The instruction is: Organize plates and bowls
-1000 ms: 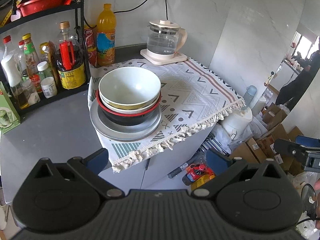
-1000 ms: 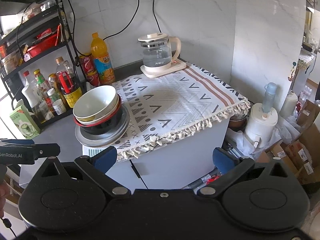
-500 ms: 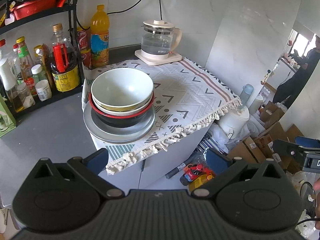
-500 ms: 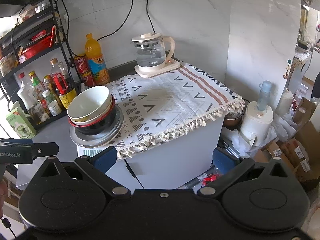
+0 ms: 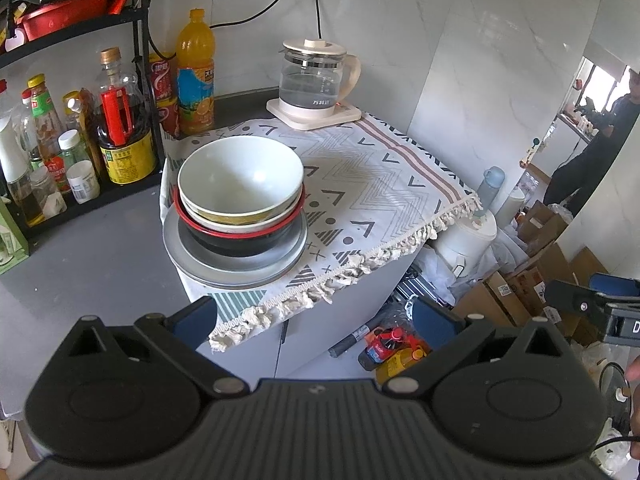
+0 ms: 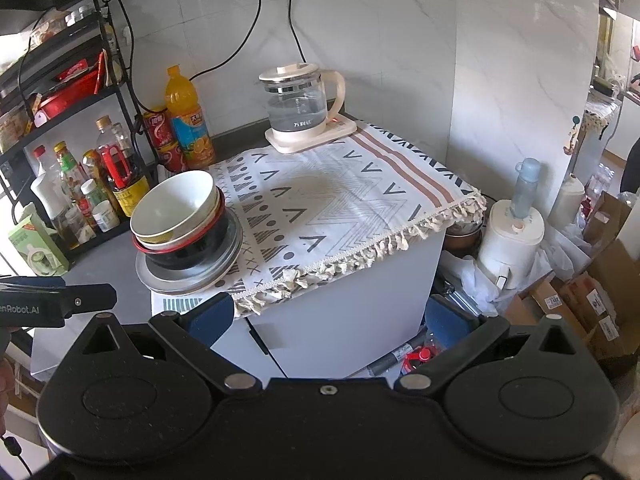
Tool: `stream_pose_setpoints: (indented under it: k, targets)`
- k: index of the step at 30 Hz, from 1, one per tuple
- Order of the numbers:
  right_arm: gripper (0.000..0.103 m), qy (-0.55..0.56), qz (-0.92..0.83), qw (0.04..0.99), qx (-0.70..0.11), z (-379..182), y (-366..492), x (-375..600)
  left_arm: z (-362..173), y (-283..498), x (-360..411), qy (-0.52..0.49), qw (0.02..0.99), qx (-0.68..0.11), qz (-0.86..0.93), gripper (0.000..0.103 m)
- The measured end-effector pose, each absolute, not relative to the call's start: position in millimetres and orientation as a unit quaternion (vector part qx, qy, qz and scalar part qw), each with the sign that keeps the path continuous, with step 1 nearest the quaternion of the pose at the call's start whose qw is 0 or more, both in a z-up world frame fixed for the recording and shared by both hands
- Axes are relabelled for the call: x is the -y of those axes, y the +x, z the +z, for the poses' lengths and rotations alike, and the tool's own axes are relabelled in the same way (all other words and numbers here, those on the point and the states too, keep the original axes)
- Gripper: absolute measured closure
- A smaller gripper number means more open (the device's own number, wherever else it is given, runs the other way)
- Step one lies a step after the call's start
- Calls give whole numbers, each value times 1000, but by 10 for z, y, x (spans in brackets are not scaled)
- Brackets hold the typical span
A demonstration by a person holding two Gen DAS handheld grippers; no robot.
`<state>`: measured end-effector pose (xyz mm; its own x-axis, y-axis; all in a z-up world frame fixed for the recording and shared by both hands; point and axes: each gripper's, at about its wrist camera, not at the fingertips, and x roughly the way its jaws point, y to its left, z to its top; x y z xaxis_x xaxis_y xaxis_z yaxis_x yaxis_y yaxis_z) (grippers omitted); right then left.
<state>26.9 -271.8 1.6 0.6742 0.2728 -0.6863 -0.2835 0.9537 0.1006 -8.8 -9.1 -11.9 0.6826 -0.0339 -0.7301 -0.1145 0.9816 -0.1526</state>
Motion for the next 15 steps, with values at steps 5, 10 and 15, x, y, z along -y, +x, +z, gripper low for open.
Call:
stream_pose_setpoints:
  k: [5, 10, 15]
  targets:
    - [0, -7, 152, 914, -376, 10, 275, 2702, -113, -95, 86, -94, 912, -398, 24, 0]
    - [0, -9, 153, 914, -376, 3, 259, 2691, -109, -106, 83, -95, 911, -400, 25, 0]
    - [0, -10, 155, 913, -378, 2, 252, 2684, -105, -110, 88, -96, 911, -401, 27, 0]
